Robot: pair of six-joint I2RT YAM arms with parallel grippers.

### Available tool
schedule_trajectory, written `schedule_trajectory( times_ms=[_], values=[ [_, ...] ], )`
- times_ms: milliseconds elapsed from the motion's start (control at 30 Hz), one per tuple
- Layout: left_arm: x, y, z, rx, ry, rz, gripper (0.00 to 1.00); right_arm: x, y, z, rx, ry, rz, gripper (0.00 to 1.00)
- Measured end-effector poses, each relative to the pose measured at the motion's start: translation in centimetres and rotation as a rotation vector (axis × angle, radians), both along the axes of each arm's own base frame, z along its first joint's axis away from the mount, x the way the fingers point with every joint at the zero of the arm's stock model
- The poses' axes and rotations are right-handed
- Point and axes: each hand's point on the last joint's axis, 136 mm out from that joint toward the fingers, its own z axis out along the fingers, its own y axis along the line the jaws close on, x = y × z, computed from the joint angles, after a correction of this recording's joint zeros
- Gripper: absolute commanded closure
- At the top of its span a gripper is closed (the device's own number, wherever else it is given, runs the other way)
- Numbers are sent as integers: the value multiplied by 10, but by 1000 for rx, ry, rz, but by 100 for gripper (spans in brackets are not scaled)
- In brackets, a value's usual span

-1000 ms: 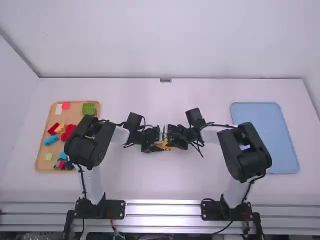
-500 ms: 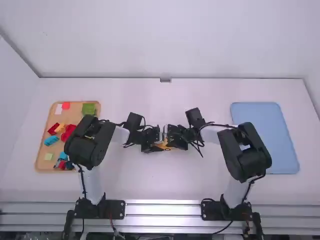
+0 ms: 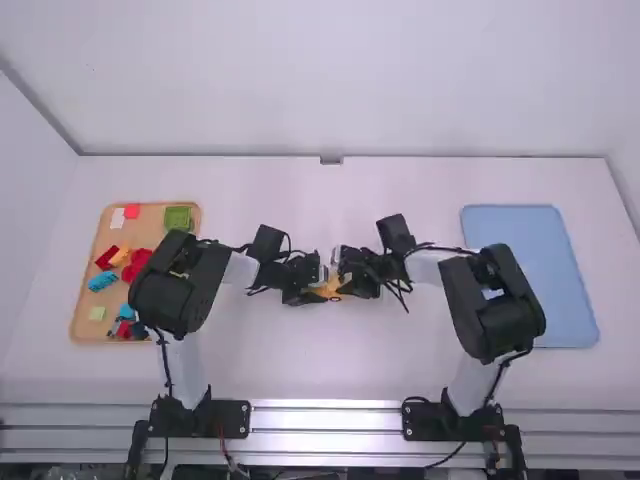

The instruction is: Assemble lego blocks to make yellow taxi

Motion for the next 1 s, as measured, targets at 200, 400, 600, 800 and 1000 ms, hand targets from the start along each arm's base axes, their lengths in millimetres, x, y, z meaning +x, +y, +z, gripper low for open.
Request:
schedule_trajectory(
  times_ms=[200, 400, 600, 800, 1000],
  values=[
    [0, 0, 0, 0, 2, 2, 59, -4, 0, -1, -1, 14, 5, 84],
    [0, 0, 0, 0, 3, 2, 58, -4, -1, -1, -2, -4, 22, 81],
    [0, 0, 0, 0, 4, 2, 55, -1, 1, -2, -27, -40, 29, 50],
    [0, 0, 0, 0, 4, 2, 51, -3, 1, 3, -57, -44, 22, 43],
    [0, 0, 0, 0, 4, 2, 51, -3, 0, 46, 30, -113, 57, 48]
  ],
)
